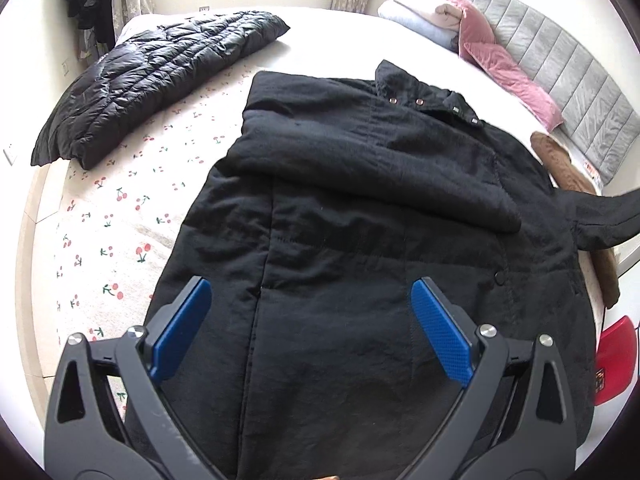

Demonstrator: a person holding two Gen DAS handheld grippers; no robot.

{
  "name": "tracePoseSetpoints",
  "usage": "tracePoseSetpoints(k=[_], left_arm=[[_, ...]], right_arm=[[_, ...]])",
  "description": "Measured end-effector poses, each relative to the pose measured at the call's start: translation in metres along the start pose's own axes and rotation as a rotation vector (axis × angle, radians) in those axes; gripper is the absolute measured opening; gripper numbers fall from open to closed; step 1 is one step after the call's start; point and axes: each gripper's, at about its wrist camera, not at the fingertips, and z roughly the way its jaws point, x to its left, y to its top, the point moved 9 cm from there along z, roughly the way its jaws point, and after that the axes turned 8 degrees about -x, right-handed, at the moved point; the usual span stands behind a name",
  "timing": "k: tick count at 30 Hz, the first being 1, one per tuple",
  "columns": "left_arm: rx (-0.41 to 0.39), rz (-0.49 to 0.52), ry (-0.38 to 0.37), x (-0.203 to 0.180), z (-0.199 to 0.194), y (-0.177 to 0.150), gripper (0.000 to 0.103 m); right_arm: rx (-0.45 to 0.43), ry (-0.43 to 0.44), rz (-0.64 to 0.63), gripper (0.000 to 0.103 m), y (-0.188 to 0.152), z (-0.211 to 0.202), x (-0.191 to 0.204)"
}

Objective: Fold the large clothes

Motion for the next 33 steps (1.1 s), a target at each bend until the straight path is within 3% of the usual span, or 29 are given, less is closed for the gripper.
tracePoseSetpoints(k=[4,10,17,19,21,23,26,33], left_arm=[[-0.046,-0.028,-0.053,-0.001,-0.008,0.009,0.1],[-0.093,-0.061,-0.11,-0.001,-0.016,0.019,0.1],[-0.101,-0.074,-0.12,0.003,-0.013,0.021,0.1],[-0.102,-0.07,-0.127,0.003,-0.012,0.02,0.1],[-0.097,-0.06,-0.13,0.002,-0.011,0.019,0.1],[-0.083,-0.043,-0.136,0.0,-0.011,0.017,0.1],[-0.073,-0.016,-0.165,-0.006,-0.015,0.019,0.1],[0.036,0.036,-0.269,-0.052,-0.004,0.042,0.1]], right_arm=[[-0.011,0.1,-0.15,0.007,-0.002,-0.023,0.096],[0.036,0.234,-0.315,0.007,-0.052,-0.031,0.217],[0.194,0.396,-0.445,0.007,-0.179,-0.017,0.322],[0.293,0.46,-0.47,0.012,-0.231,-0.008,0.348],[0.486,0.568,-0.482,0.032,-0.288,-0.003,0.365],[0.598,0.601,-0.475,0.034,-0.327,-0.001,0.368],[0.583,0.571,-0.5,0.036,-0.337,0.005,0.356],[0.501,0.381,-0.466,0.042,-0.285,0.042,0.263]])
